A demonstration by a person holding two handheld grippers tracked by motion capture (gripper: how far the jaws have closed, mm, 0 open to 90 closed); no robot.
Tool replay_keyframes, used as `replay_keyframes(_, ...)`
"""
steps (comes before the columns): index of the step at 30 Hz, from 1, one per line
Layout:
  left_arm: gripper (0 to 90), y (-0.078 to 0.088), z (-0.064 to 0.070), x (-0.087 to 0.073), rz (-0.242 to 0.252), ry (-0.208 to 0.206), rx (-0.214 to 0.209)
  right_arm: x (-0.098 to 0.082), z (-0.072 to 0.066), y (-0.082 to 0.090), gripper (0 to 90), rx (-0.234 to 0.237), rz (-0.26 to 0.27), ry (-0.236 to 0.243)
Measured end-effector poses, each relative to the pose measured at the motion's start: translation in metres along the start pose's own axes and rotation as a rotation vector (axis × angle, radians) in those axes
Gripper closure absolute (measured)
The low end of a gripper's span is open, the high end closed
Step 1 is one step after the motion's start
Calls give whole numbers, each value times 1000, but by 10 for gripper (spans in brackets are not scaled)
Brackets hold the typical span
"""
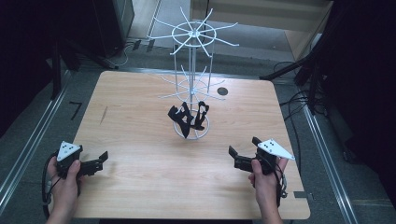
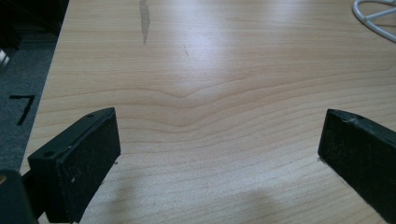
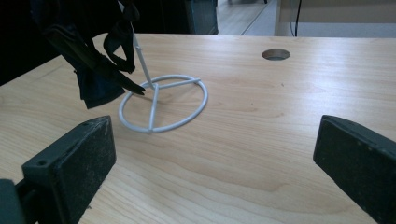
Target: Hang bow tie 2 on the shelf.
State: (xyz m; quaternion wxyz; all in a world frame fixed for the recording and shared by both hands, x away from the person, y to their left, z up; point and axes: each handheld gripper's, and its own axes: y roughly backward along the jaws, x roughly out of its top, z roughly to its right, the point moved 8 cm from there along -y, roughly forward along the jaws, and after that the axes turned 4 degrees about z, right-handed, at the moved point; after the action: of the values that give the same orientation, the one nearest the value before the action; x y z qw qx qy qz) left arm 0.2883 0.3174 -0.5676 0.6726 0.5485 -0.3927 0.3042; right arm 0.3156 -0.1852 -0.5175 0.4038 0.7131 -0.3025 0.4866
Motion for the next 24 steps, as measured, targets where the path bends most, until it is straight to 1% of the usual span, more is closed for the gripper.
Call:
replay_keyframes(10,0,0,0,0,2,2,2,-15,16,10,0,-23,-18,10)
replay_keyframes(12,0,0,0,0,3,2,2,-21,23,13,0,-32,-20,1)
replay_keyframes(13,0,0,0,0,3,2,2,-21,23,13,0,-32,-20,1)
replay_keyframes(14,0,0,0,0,2,2,3,-25,28,15,0,-40,-22,-2)
replay_keyframes(16,0,0,0,0,2,1,3,-26,30,17,0,-42,-23,-4)
replay_keyframes(17,0,0,0,0,2,2,3,-28,34,20,0,-51,-24,-10)
replay_keyframes(18,0,0,0,0,2,2,2,-28,34,20,0,-51,-24,-10)
replay_keyframes(19,0,0,0,0,2,2,3,-30,38,22,0,-53,-17,-12)
replay_keyframes(20,0,0,0,0,2,2,3,-30,38,22,0,-53,-17,-12)
replay_keyframes(21,0,0,0,0,2,3,3,-31,40,24,0,-57,-20,-23)
replay_keyframes(23,0,0,0,0,2,2,3,-33,46,29,0,-65,-16,-30)
replay_keyframes(24,0,0,0,0,2,2,3,-33,46,29,0,-65,-16,-30)
